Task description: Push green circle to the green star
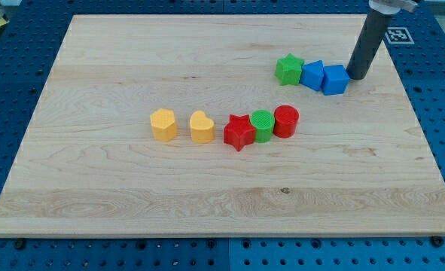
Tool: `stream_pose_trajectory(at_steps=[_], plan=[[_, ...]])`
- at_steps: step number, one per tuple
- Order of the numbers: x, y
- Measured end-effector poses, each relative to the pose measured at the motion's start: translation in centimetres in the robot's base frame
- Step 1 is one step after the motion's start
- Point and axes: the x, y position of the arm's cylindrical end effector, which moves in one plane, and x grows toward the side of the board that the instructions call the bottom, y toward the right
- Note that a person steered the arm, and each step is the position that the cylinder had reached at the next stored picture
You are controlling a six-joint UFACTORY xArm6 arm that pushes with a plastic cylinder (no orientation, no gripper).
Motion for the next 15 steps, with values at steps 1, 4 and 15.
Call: stream_pose_trajectory(at_steps=[1,4,15], plan=[[4.6,1.9],[13.7,-8.7],[6.6,-18.1]])
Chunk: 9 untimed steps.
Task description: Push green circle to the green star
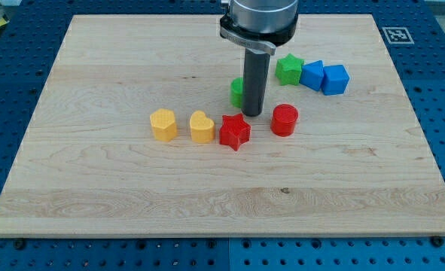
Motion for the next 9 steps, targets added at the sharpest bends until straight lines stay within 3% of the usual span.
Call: stream_pose_trajectory(at_steps=[1,4,7,9], plan=[[-2.3,-0.9],[-5.2,-11.9],[-7.1,-2.5],[-6.8,-5.4]])
